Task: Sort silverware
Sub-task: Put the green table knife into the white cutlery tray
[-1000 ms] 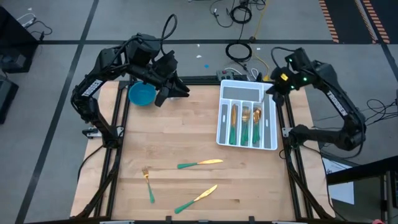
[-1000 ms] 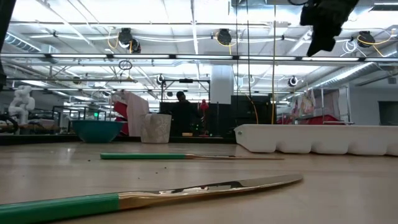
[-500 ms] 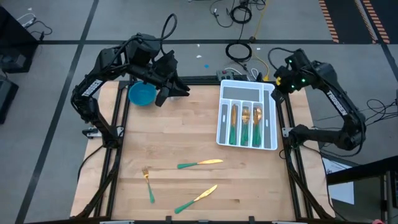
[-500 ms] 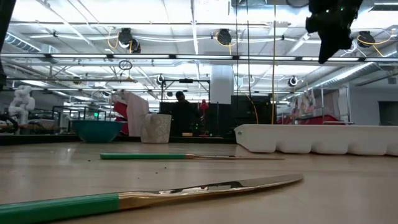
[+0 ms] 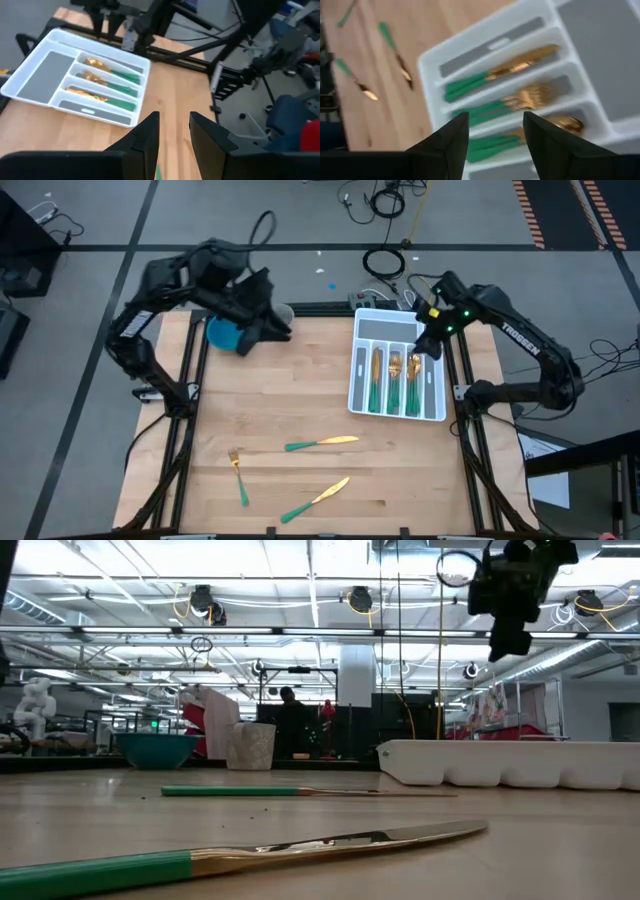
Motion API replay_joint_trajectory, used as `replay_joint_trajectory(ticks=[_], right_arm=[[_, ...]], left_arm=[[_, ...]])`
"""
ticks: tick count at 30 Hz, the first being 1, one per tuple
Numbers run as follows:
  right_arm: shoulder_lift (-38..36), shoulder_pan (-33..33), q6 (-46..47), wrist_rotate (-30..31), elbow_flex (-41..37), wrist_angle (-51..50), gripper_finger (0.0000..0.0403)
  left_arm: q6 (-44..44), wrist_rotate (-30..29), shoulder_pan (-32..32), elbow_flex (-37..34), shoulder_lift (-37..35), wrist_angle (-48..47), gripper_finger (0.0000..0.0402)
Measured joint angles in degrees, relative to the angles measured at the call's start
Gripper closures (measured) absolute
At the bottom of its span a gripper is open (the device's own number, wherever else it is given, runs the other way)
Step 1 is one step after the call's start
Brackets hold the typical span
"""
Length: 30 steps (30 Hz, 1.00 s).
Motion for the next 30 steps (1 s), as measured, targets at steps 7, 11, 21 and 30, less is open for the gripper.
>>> replay_joint_trajectory(ticks=[7, 11, 21, 30], right_arm=[[0.3, 21.7, 7.5, 0.5, 0.0, 5.1, 0.0229], [0.3, 34.4, 11.0, 5.9, 0.0, 14.0, 0.0229], [0.3, 47.1, 20.9, 16.1, 0.0, 22.1, 0.0229], [6.5, 52.6, 19.5, 20.8, 0.0, 24.6, 0.0229]], left_arm=[[1.9, -0.8, -7.9, 0.1, -3.0, -2.1, 0.0288], [0.4, -2.5, -14.8, 0.1, -3.8, 0.1, 0.0288], [-12.5, -31.9, -28.1, -26.1, -3.6, -4.4, 0.0288], [-22.6, -25.1, -32.2, -59.2, -3.6, 10.3, 0.0288]])
